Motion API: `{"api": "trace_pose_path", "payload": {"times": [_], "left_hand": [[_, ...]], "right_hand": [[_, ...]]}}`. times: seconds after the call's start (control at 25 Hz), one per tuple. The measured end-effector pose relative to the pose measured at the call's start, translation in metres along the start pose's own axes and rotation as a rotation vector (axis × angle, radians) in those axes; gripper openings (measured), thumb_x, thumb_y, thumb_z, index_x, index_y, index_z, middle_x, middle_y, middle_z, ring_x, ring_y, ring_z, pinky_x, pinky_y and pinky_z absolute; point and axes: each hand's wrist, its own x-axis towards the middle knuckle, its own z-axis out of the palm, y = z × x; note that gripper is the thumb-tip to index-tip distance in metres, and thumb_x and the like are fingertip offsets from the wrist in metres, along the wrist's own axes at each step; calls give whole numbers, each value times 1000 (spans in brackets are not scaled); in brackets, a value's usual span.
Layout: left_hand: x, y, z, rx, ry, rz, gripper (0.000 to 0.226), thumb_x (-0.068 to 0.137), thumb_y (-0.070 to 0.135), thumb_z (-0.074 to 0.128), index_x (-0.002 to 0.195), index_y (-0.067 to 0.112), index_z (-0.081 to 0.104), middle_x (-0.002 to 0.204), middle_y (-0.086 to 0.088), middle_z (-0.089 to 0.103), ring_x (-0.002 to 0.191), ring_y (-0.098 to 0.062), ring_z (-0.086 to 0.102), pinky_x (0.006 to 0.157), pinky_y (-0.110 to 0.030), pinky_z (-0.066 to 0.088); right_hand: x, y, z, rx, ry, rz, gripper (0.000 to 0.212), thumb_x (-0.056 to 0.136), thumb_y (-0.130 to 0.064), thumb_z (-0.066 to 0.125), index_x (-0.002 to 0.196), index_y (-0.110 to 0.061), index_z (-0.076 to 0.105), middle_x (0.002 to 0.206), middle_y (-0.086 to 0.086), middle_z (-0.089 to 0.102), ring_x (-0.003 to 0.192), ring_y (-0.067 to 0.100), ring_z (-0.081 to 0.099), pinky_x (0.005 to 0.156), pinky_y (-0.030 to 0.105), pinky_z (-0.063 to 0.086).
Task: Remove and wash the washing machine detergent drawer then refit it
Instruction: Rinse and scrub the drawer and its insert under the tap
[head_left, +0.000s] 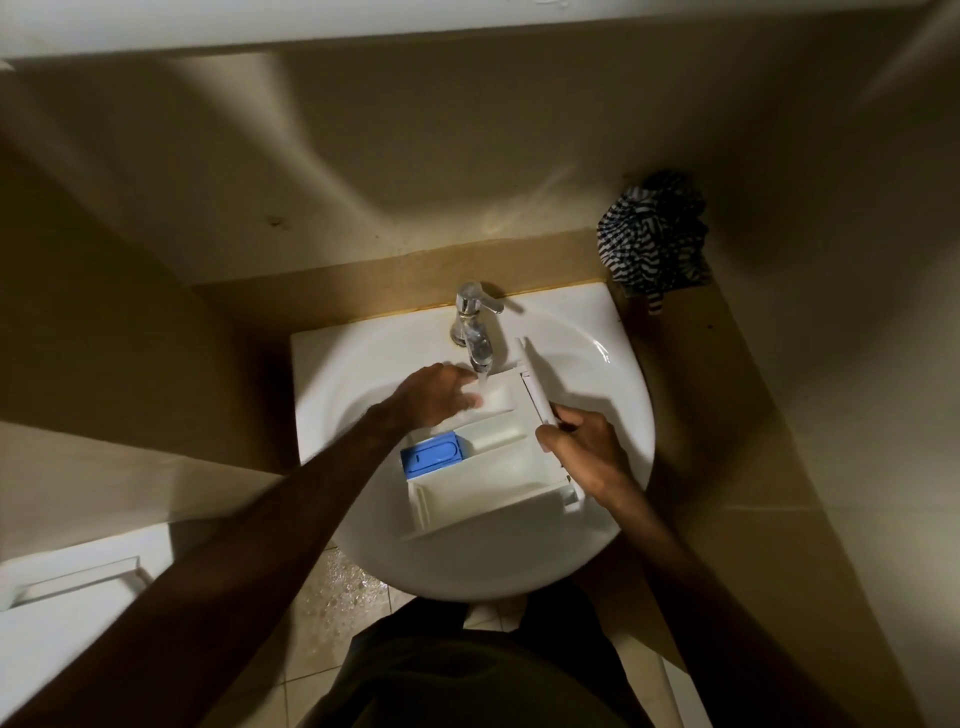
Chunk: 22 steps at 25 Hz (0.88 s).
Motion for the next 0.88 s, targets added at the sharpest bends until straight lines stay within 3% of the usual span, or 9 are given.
{"api": "trace_pose_path", "payload": {"times": [0.16, 0.44, 0.56, 0.72, 0.8, 0.88], "left_hand": [[0, -3, -13, -35, 60, 11, 55, 91, 50, 75, 129, 11, 72, 134, -7, 71, 106, -23, 64, 84, -30, 42], [-11, -5, -8, 178, 137, -52, 57, 99, 62, 56, 137, 19, 63, 135, -7, 68, 108, -26, 67, 83, -30, 42], [-6, 13, 1, 187, 231, -214, 79, 86, 87, 47, 115, 18, 70, 104, -4, 75, 87, -23, 65, 77, -32, 45], [-3, 29, 6, 269, 265, -351, 98, 71, 104, 32, 93, 16, 68, 74, 4, 61, 69, -17, 58, 68, -31, 44], [-3, 32, 7, 281, 265, -372, 100, 66, 107, 32, 89, 16, 67, 73, 3, 62, 69, -18, 59, 67, -31, 45], [-3, 26, 4, 225, 242, -342, 98, 68, 104, 40, 100, 17, 70, 86, 0, 71, 79, -21, 66, 73, -33, 51]], "right_hand": [[1, 1, -7, 65, 19, 8, 27, 58, -48, 59, 78, -40, 74, 61, -13, 66, 66, 15, 61, 69, 34, 47], [8, -1, -36, 3, 98, 19, 26, 55, -47, 58, 73, -33, 71, 52, -12, 57, 65, 22, 59, 67, 39, 51], [4, -5, -30, 16, 61, 20, 25, 55, -47, 58, 72, -33, 71, 51, -12, 55, 63, 21, 55, 67, 38, 46], [-5, -9, -21, 0, 61, 18, 36, 59, -49, 57, 89, -40, 75, 63, -10, 67, 72, 22, 66, 71, 36, 51], [-5, -7, -25, 28, 51, 34, 33, 57, -46, 58, 83, -36, 75, 58, -9, 63, 65, 21, 61, 69, 37, 48], [-2, -6, -31, 62, 52, 30, 21, 55, -41, 61, 68, -29, 70, 50, -11, 49, 56, 16, 46, 66, 37, 40]]}}
